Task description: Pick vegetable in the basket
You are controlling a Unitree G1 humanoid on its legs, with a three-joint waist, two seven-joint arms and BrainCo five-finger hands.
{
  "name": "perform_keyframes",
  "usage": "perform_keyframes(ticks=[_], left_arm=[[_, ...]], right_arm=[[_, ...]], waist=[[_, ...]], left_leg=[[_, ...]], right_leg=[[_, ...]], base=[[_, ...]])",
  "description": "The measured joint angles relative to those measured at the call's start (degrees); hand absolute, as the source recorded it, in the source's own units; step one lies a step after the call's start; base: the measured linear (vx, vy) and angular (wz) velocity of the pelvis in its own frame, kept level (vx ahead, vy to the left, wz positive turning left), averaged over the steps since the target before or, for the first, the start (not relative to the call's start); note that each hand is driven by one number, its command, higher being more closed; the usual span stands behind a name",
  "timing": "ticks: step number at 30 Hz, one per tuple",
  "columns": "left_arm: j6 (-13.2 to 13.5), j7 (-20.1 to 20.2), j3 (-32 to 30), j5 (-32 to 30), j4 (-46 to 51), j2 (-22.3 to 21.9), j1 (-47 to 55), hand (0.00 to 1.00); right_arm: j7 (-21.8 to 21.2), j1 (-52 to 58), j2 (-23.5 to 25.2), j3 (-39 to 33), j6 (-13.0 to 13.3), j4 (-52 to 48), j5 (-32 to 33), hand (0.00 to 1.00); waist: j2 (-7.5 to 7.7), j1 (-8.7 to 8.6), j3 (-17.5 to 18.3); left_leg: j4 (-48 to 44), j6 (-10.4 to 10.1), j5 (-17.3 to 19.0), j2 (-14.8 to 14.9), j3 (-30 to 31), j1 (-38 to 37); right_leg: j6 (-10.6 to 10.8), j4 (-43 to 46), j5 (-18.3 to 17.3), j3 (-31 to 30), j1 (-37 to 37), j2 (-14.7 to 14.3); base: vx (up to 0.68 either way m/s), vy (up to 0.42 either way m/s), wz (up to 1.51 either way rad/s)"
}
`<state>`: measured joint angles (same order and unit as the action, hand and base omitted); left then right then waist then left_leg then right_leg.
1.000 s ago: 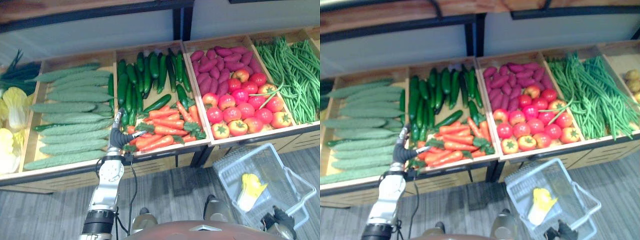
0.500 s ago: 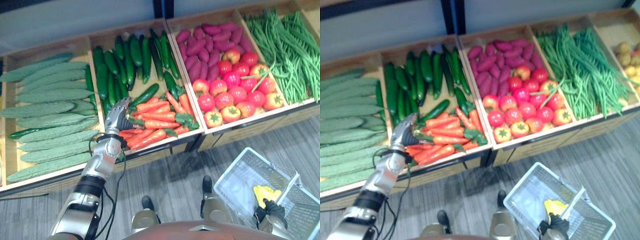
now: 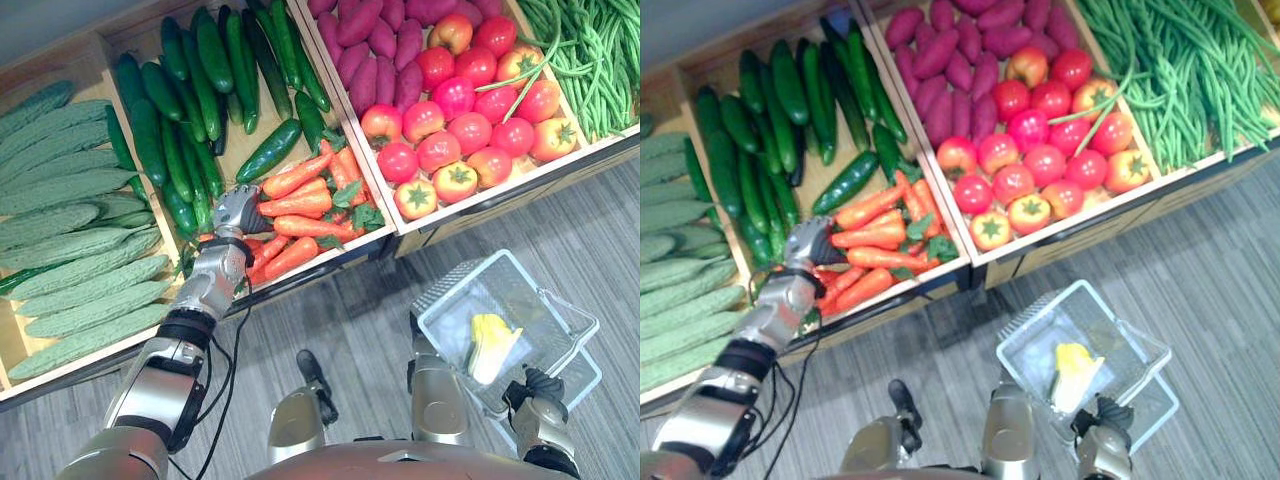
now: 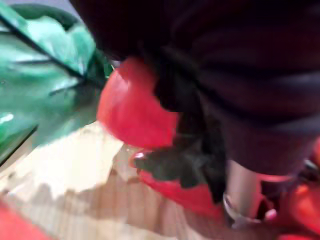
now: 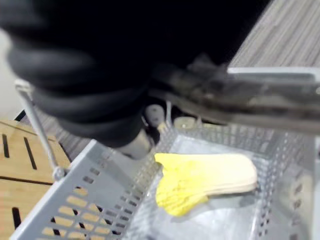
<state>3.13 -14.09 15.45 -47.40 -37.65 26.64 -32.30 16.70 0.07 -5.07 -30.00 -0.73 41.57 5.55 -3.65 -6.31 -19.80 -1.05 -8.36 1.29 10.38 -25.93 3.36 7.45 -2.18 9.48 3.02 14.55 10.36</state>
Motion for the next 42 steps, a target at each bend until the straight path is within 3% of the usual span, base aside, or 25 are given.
perform_keyframes(ticks=[5, 9, 12, 17, 24, 31, 32, 34, 35, 36, 37, 38, 39, 40, 42], left_arm=[[0.5, 0.6, 3.4, -1.6, 0.2, 0.2, -1.2, 1.00], [0.5, 2.8, 3.4, -3.2, 3.6, 4.0, 0.9, 1.00], [-0.2, 2.7, -2.4, -3.2, 9.9, 7.7, 3.9, 1.00], [-1.3, 2.2, -10.1, -3.2, 14.0, 11.1, 7.7, 1.00], [-2.1, 1.1, -12.2, -2.5, 14.6, 10.5, 9.3, 1.00], [-2.4, 0.8, -7.7, -1.2, 21.3, 3.0, 11.8, 1.00], [-2.4, 0.7, -6.2, -0.9, 22.6, -0.5, 13.0, 1.00], [-2.0, 0.7, -5.0, -0.7, 23.7, -2.9, 15.1, 1.00], [-1.9, 1.0, -4.2, -0.5, 25.3, -4.7, 17.4, 1.00], [-1.5, 1.3, -3.6, -0.3, 27.5, -6.1, 19.6, 1.00], [-1.1, 1.6, -3.2, -0.3, 28.7, -6.6, 20.4, 1.00], [-0.1, 1.8, -3.4, 0.0, 31.3, -7.1, 22.5, 1.00], [0.4, 2.2, -3.5, 1.2, 33.0, -7.6, 23.8, 1.00], [0.6, 2.5, -3.7, 1.6, 33.5, -8.4, 24.4, 1.00], [1.1, 3.0, -3.5, 1.8, 33.5, -10.9, 24.5, 1.00]], right_arm=[[-0.1, -0.1, 0.0, 0.5, 0.2, 0.0, 0.5, 1.00], [-0.7, 1.6, 0.0, 1.2, 0.2, -0.1, 0.6, 1.00], [-1.3, 3.6, -0.1, 1.2, 0.2, -0.2, 0.6, 1.00], [-2.0, 7.4, -0.1, 1.1, 0.0, -0.2, 0.6, 1.00], [-3.2, 7.9, -0.1, 1.2, -0.5, 0.1, 0.6, 1.00], [-3.2, 9.8, 0.6, 1.2, -0.9, -0.2, 2.2, 1.00], [-3.1, 9.5, 1.1, 1.5, -1.0, -1.4, 2.2, 1.00], [-3.0, 8.7, 1.9, 2.5, -1.0, -4.0, 2.3, 1.00], [-2.8, 7.4, 2.2, 4.1, -1.1, -6.5, 2.3, 1.00], [-2.7, 6.5, 1.6, 6.0, -1.2, -8.9, 2.1, 1.00], [-2.8, 6.4, 1.1, 7.4, -1.2, -10.2, 2.0, 1.00], [-3.1, 6.6, 0.8, 11.4, -1.2, -12.3, 2.0, 1.00], [-3.6, 6.9, 1.5, 14.9, -1.2, -14.6, 2.0, 1.00], [-4.2, 7.1, 2.4, 16.7, -1.2, -16.3, 1.9, 1.00], [-5.9, 8.2, 2.8, 20.6, -1.1, -20.7, 0.7, 1.00]], waist=[[-0.56, -0.55, -0.2], [-1.02, -0.47, -0.1], [-1.36, 0.23, 0.7], [-2.28, 1.38, 6.5], [-1.97, 2.48, 9.5], [-0.81, 1.74, 11.3], [-0.70, 1.63, 11.3], [-0.64, 1.60, 11.3], [-0.69, 1.52, 11.1], [-1.14, 1.76, 10.9], [-1.16, 2.12, 10.9], [-0.20, 2.87, 11.1], [0.80, 3.49, 11.5], [1.10, 3.52, 11.7], [0.70, 2.45, 11.5]], left_leg=[[0.0, 0.0, 0.0, 0.1, 1.4, -0.9], [0.2, 0.0, 0.0, 0.4, 3.0, -3.7], [0.6, 0.0, -0.1, 0.6, 4.4, -5.4], [1.4, -0.1, -0.1, 0.5, 5.9, -7.3], [2.0, -0.1, -0.1, 0.2, 6.4, -9.7], [2.3, -0.1, -0.1, 0.1, 6.2, -10.4], [2.2, -0.3, 0.1, 0.1, 4.5, -10.6], [1.9, -0.5, 0.5, 0.4, 0.7, -11.2], [1.6, -0.5, 0.9, 0.8, -3.5, -12.3], [0.9, -0.1, 1.5, 1.5, -8.0, -13.7], [0.9, -0.1, 1.6, 1.8, -10.4, -14.9], [0.8, -1.0, 2.3, 1.9, -15.2, -17.6], [0.3, -2.3, 3.2, 2.0, -19.9, -19.6], [-0.6, -2.6, 3.5, 2.6, -22.8, -20.4], [-3.8, -2.7, 3.5, 4.7, -26.3, -20.5]], right_leg=[[0.2, 0.0, -0.1, 1.4, -1.5, 0.1], [0.0, 0.0, -1.3, 3.8, -5.5, 0.1], [-0.2, 0.0, -1.9, 5.5, -8.2, 0.2], [-0.2, -2.0, -2.0, 7.4, -12.0, 0.2], [0.0, -3.2, -1.9, 8.1, -15.0, 0.4], [0.0, -3.1, -1.9, 7.5, -15.4, 0.4], [0.0, -1.6, -2.1, 5.7, -13.7, 0.3], [-1.0, 1.1, -2.8, 5.1, -10.2, 0.1], [-6.2, 4.2, -6.1, 11.2, -7.6, 1.4], [-12.0, 8.8, -8.3, 22.8, -6.7, 4.6], [-14.1, 11.2, -8.9, 28.6, -6.5, 6.5], [-15.6, 16.7, -9.8, 37.9, -5.8, 10.4], [-13.7, 20.4, -8.7, 41.9, -5.0, 12.3], [-11.0, 21.4, -8.8, 40.9, -3.7, 11.5], [-9.9, 21.1, -9.6, 36.9, -1.2, 8.2]], base=[[0.03, 0.002, 0.10], [0.01, 0.000, 0.21], [-0.01, -0.006, 0.25], [0.02, -0.005, 0.18], [-0.01, -0.002, 0.04], [0.00, 0.001, -0.04], [-0.03, 0.010, -0.60], [-0.03, 0.011, -1.00], [-0.01, 0.045, -1.59], [0.00, 0.070, -1.76], [0.10, 0.118, -2.09], [0.13, 0.076, -2.18], [0.16, 0.004, -2.33], [0.11, -0.079, -1.65], [0.15, -0.178, -1.30]])
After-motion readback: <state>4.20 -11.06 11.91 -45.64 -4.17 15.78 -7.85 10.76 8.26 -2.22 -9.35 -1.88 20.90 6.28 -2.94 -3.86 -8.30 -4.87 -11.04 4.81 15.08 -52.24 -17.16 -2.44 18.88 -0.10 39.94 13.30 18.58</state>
